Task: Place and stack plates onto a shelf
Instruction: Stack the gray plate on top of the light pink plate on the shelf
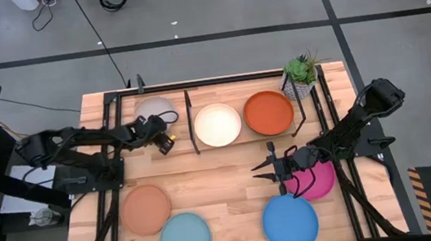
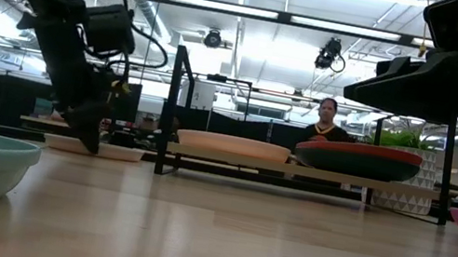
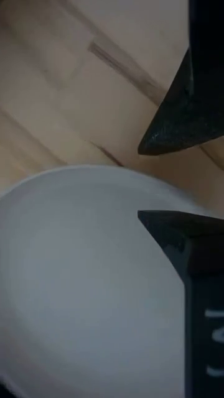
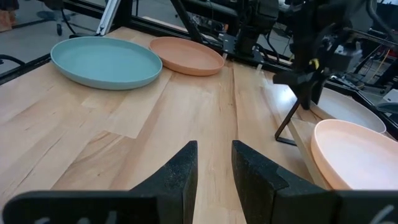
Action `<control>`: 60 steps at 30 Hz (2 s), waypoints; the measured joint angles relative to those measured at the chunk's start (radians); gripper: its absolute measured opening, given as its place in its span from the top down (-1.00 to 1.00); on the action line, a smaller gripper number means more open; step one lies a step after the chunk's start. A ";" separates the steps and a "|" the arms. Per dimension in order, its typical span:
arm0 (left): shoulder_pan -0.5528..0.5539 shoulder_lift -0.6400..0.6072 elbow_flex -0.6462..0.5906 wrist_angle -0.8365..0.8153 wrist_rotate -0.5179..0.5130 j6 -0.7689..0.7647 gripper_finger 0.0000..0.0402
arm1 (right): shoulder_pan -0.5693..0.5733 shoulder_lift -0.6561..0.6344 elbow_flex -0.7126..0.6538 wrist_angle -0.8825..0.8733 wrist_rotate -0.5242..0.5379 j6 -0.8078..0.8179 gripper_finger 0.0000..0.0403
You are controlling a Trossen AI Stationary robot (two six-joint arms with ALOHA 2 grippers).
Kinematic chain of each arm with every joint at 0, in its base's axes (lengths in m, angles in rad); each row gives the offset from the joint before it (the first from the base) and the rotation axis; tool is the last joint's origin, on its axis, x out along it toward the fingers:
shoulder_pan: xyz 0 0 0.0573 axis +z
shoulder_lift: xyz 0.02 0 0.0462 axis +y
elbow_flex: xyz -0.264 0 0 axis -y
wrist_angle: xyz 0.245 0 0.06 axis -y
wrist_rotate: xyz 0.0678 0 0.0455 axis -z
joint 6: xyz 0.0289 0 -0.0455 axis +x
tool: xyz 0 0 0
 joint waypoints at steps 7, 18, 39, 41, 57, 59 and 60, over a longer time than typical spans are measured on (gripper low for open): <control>-0.002 0.036 0.003 0.005 0.007 -0.025 0.49 | 0.000 0.000 0.000 0.000 0.000 0.000 0.48; 0.000 0.022 0.053 -0.096 0.054 -0.034 0.93 | 0.000 0.000 0.000 -0.001 -0.001 0.003 0.48; -0.006 -0.055 0.504 -0.453 0.047 0.041 0.94 | 0.000 0.000 0.000 -0.009 -0.002 0.015 0.48; -0.015 -0.055 0.539 -0.454 0.023 0.053 0.94 | 0.000 0.000 0.000 -0.009 -0.002 0.015 0.48; -0.055 -0.032 0.784 -0.474 0.014 0.132 0.94 | 0.000 0.000 0.000 0.000 -0.002 0.006 0.48; -0.072 -0.007 0.809 -0.479 0.030 0.149 0.94 | 0.000 0.000 0.000 0.000 -0.002 0.005 0.48; -0.082 0.010 0.826 -0.478 0.038 0.153 0.94 | 0.000 0.000 0.000 0.001 -0.002 0.005 0.48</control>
